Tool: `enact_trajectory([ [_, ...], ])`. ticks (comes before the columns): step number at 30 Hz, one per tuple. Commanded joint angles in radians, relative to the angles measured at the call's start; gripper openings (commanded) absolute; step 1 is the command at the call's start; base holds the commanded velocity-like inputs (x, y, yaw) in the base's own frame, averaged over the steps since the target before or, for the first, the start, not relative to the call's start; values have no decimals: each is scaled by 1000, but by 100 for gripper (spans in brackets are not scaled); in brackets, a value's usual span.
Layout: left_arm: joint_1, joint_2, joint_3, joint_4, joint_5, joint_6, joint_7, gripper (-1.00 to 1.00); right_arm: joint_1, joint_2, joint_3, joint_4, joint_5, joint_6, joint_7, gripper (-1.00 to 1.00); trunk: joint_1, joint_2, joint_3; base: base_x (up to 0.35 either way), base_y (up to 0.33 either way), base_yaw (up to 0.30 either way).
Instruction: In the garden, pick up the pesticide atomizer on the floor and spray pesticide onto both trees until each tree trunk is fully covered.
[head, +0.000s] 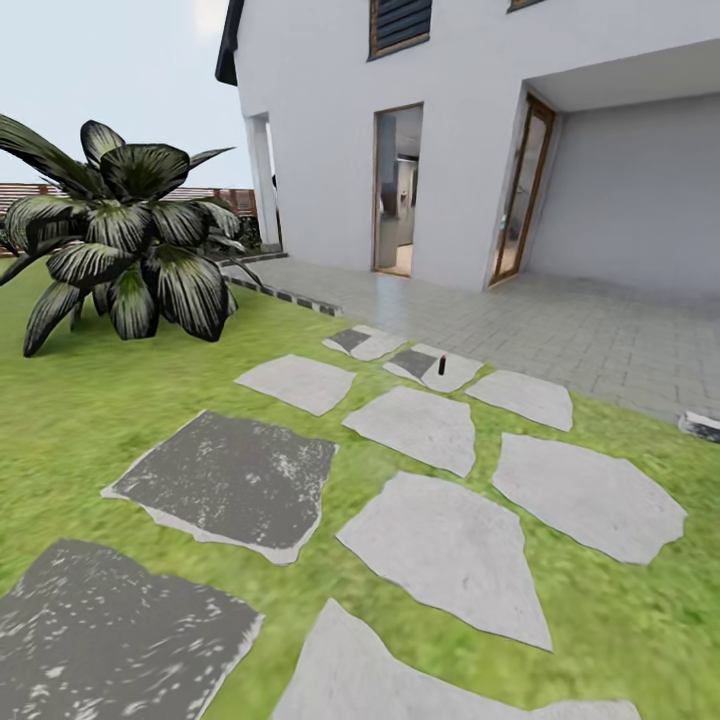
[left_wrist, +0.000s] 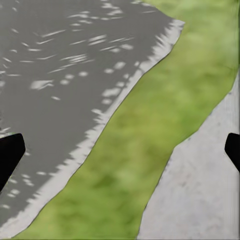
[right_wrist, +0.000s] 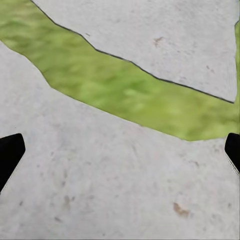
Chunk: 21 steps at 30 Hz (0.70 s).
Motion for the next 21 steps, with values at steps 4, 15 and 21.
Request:
enact_trajectory([
  [4, 0, 0, 0, 0, 0, 0, 0, 100, 0, 0, 0, 0, 0, 0, 0, 100, 0, 0, 0, 340, 0, 0],
  [15, 0, 0, 0, 0, 0, 0, 0, 100, 0, 0, 0, 0, 0, 0, 0, 100, 0, 0, 0, 340, 0, 0],
  [21, 0, 0, 0, 0, 0, 0, 0, 100, 0, 0, 0, 0, 0, 0, 0, 100, 0, 0, 0, 340, 0, 0],
])
